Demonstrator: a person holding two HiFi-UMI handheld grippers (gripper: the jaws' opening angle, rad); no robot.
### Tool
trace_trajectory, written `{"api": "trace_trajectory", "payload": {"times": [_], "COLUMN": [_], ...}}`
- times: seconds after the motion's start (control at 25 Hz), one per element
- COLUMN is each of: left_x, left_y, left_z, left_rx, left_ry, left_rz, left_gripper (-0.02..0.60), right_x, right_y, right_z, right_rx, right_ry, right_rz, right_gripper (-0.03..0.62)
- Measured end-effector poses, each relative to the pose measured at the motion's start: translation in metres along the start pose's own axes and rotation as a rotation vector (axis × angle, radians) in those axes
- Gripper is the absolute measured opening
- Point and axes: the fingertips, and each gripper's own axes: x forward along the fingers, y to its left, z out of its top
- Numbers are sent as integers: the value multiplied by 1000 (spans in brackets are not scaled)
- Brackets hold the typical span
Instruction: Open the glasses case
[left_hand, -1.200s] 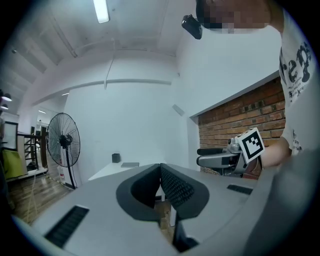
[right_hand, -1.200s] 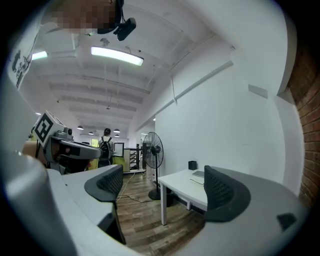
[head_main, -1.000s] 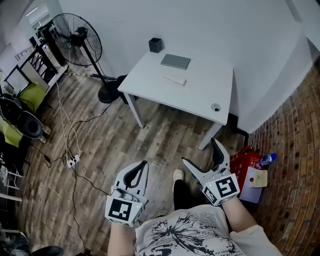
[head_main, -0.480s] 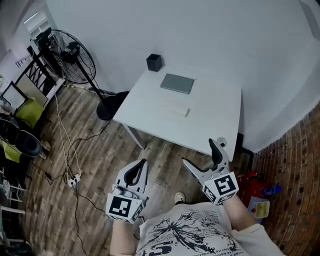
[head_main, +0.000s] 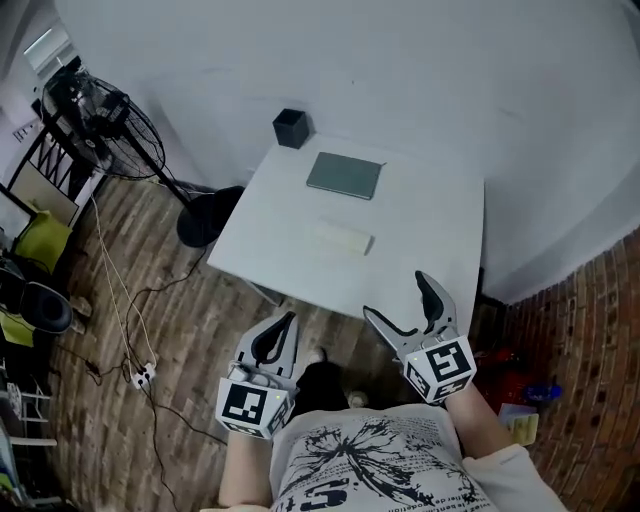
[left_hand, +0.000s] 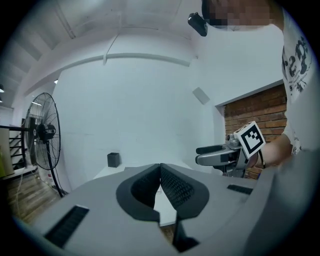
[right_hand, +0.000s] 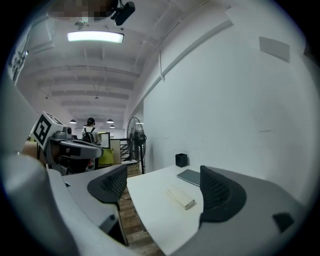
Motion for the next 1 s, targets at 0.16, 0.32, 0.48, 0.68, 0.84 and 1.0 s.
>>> {"api": "trace_trajectory", "payload": {"times": [0.16,0.32,0.48,0.68,0.84,1.0], "left_x": [46,97,143,183,210,235], "left_y": [27,59,87,99,105,111], "left_z": [-8,-12,-22,-50,-86,-127], "left_rx": [3,6,20,64,85,106], "left_ry": [28,43,76,100,142,228], "left_rz": [-67,-136,-225,-395,-481,-535], "left_gripper": [14,14,14,14,14,14], "right_x": [37,75,111,147,174,198], "right_y": [-25,-51,-73,-91,-95,-99], "right_z": [-10,-18,-35,-71,-105,-138], "right_rx": [32,57,104,170,141,116], "right_ry": [56,101,175,292,403,510], "right_rz": [-52,-129,-204,-283,-293,-283], "right_gripper": [448,440,436,424,417,414]}}
